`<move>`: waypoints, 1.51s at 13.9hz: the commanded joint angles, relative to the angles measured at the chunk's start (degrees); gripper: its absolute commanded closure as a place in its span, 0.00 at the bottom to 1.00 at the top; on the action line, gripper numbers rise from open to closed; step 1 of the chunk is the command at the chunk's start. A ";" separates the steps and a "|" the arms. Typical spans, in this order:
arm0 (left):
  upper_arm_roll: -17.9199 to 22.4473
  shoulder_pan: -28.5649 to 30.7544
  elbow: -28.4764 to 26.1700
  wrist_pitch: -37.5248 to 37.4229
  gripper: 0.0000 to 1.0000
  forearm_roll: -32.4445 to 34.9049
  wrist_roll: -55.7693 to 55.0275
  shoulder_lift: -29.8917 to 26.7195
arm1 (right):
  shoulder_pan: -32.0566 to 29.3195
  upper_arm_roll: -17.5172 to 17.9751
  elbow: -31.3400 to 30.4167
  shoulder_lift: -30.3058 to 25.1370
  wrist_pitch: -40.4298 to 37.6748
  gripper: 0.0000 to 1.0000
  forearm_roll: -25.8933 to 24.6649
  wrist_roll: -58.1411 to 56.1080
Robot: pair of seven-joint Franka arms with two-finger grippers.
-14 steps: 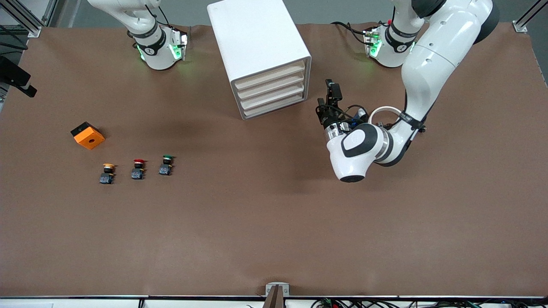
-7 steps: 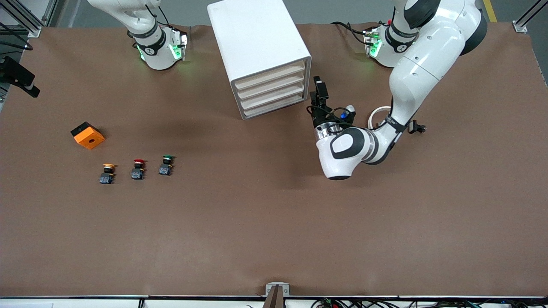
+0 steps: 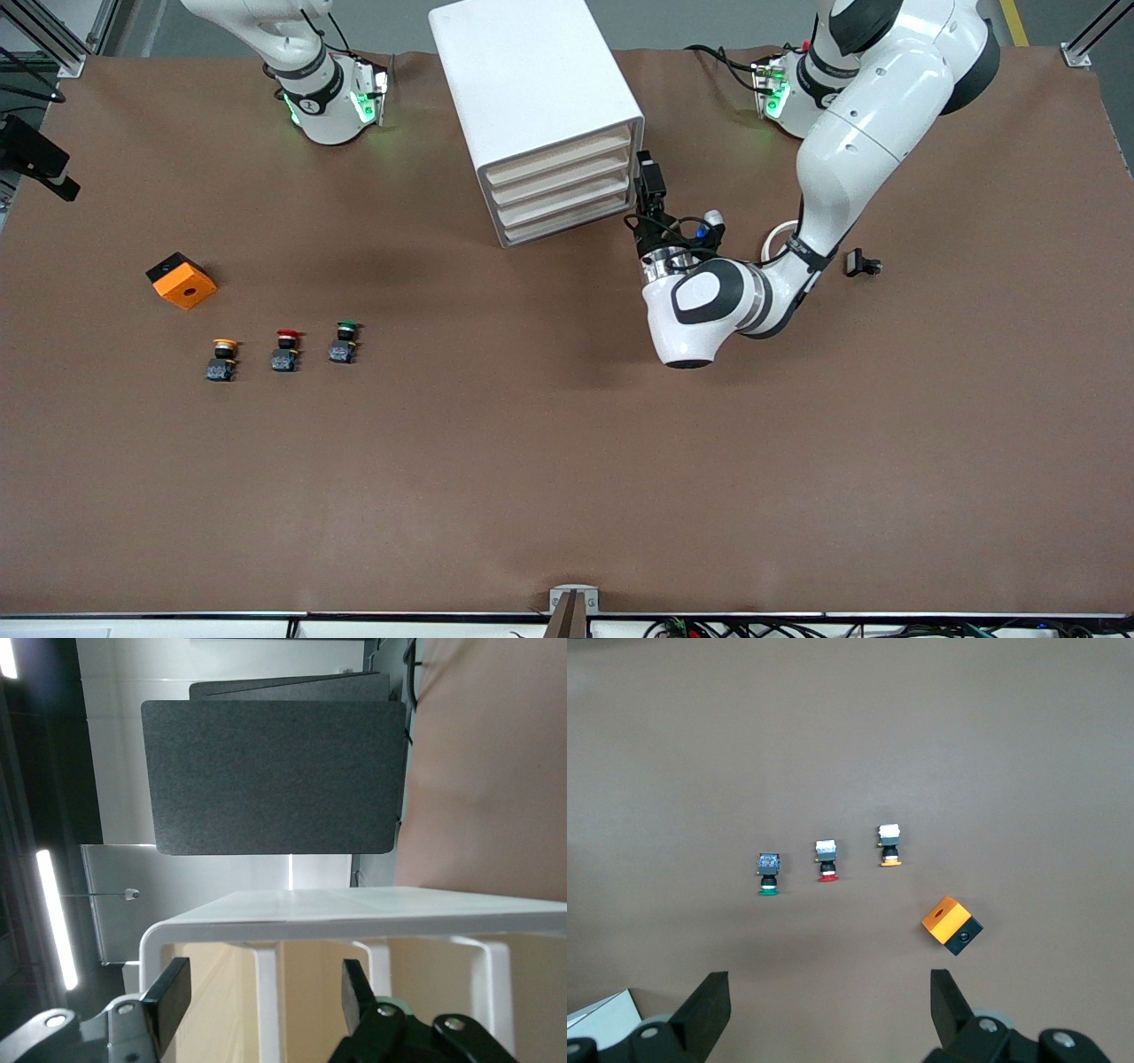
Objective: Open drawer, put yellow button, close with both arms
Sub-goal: 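Pull the drawer open with the left gripper while the right gripper reaches the yellow button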
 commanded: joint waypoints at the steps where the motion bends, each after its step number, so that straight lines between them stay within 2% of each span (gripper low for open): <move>1: -0.18 -1.68 2.97 -1.12 0.24 -2.21 -1.38 0.43 | -0.08 0.10 0.48 1.75 -0.67 0.00 -0.96 0.59; 4: -0.09 -2.83 3.51 -0.68 0.24 -2.39 -1.03 0.61 | -0.60 0.01 1.61 11.49 -0.06 0.00 -0.44 -0.28; 9: -0.09 -4.84 4.47 2.57 0.24 -2.39 -0.85 1.40 | -0.61 -0.16 1.88 13.80 1.52 0.00 -1.14 0.15; 11: 0.00 -6.51 4.74 3.62 0.24 -2.39 -0.50 1.40 | -0.52 -0.16 -0.13 13.98 2.05 0.00 -1.05 0.59; 12: 0.00 -6.95 4.74 3.97 0.26 -2.39 -0.50 1.40 | -0.95 -0.16 -2.40 13.81 4.75 0.00 -1.05 0.59; 16: 0.08 -8.45 4.65 4.06 0.64 -2.39 -0.68 1.49 | -5.78 -0.25 -14.17 13.63 16.43 0.00 -0.52 -0.28; 18: 0.08 -8.54 4.65 4.06 0.82 -2.31 -0.68 1.83 | -8.24 -0.25 -20.15 14.07 25.21 0.00 -0.61 -0.89; 19: 0.17 -8.54 4.65 4.06 0.85 -2.31 -0.68 1.92 | -8.51 -0.25 -23.49 14.59 30.82 0.00 -0.79 -1.33; 21: 0.35 -8.54 4.82 4.15 0.85 -2.04 -0.68 2.01 | -8.60 -0.25 -26.32 16.34 36.48 0.00 -0.79 -2.91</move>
